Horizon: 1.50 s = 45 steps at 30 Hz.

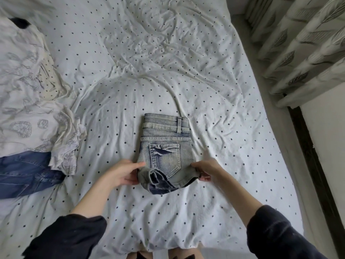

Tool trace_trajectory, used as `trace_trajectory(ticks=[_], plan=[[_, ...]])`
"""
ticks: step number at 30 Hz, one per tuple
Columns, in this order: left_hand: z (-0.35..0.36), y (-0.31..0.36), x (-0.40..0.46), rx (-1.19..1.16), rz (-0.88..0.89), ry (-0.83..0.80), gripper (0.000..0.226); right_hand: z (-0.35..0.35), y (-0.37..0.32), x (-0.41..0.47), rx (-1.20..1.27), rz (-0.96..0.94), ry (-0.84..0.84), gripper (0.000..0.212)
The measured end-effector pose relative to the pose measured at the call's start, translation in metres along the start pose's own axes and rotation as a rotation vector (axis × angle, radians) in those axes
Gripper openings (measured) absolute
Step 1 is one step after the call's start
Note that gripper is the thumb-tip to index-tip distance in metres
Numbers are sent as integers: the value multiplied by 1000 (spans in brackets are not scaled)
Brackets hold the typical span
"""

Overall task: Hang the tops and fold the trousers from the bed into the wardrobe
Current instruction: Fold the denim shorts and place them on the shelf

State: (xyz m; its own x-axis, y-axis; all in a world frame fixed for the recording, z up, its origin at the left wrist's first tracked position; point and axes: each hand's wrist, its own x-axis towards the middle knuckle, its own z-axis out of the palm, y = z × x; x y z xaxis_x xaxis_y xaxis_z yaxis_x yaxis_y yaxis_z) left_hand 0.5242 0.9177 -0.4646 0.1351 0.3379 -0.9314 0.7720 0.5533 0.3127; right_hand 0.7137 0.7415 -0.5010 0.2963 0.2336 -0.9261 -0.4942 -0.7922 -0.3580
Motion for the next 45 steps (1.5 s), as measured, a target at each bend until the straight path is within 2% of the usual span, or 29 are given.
trace_trajectory(ticks=[2,5,10,13,16,18,21,24,28,31,35,39,41,45], plan=[[-4,8,-5,-140,-17,-10,11,-9,-14,-10,128,18,-65,13],[-7,25,-9,-357,6,-20,20,-22,-42,-20,273,44,-158,14],[-11,54,-14,-592,133,-102,21,-22,-76,-13,394,55,-207,14],[-6,67,-1,-467,273,6,23,-14,-95,4,493,-14,-187,20],[1,70,24,-29,399,221,45,-1,-102,21,554,-118,-156,17],[6,65,36,261,463,370,58,8,-99,27,365,-214,-45,10],[12,62,48,302,496,535,49,17,-94,42,30,-350,167,14],[10,65,56,325,423,568,45,15,-86,56,-165,-388,287,23],[-2,68,77,250,308,439,45,6,-87,72,-124,-301,198,35],[-17,77,76,-3,201,162,33,1,-92,77,-65,-230,122,44],[-35,89,56,-96,135,-142,30,-2,-93,75,-71,-208,32,47],[-38,87,43,-155,120,-202,45,-6,-94,63,-85,-205,-87,34],[-37,83,34,-191,100,-233,45,-6,-91,51,-85,-207,-116,24],[-43,76,7,-141,153,-287,40,-9,-79,16,86,-201,-177,11]])
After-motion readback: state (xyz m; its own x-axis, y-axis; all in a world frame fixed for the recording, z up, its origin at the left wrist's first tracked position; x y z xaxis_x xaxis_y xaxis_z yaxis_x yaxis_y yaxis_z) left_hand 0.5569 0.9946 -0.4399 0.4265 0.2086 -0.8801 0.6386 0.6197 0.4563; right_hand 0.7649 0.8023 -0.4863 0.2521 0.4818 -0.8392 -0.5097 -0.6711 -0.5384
